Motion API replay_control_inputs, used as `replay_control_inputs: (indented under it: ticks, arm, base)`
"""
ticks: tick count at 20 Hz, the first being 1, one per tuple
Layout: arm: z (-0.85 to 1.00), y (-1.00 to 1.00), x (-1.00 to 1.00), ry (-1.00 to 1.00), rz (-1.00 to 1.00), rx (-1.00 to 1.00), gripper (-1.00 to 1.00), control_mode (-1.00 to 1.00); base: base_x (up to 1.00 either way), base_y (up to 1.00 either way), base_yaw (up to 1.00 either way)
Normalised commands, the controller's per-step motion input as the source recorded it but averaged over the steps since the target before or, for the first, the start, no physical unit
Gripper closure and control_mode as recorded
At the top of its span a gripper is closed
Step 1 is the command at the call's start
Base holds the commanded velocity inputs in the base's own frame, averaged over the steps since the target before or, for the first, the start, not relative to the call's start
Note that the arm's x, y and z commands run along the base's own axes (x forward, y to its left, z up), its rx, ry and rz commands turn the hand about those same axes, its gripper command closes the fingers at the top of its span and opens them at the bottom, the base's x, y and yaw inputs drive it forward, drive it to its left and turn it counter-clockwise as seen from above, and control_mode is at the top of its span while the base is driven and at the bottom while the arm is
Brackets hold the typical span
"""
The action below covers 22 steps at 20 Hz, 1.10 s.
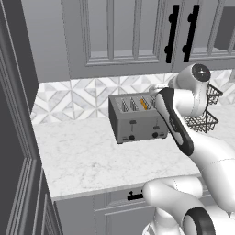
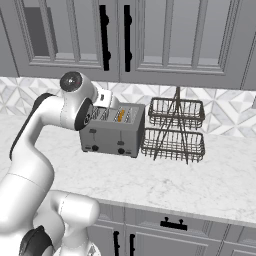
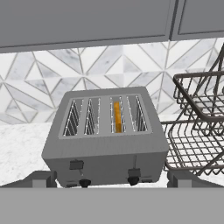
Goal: Start the toaster. Once the lever pops up, take the bread to the plate on the dining counter.
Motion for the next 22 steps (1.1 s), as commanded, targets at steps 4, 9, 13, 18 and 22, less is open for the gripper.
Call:
replay_control_inputs:
  ticks: [4,9,13,18,22]
  arm:
    - [0.00,0.00,0.00,0.00,0.00,0.00,-1.00,-1.00]
    - [0.00,0.00,0.00,0.00,0.00,0.00,-1.00,-1.00]
    - [0.00,0.00,0.00,0.00,0.00,0.00,-1.00,-1.00]
    - [0.00,0.00,0.00,0.00,0.00,0.00,-1.00,-1.00]
    - [0.00,0.00,0.00,0.00,0.00,0.00,-1.00,-1.00]
  base:
    - [0.00,0.00,0.00]
    - [0.00,0.00,0.00]
    - [0.00,0.00,0.00]
    - [0.00,0.00,0.00]
    - [0.00,0.00,0.00]
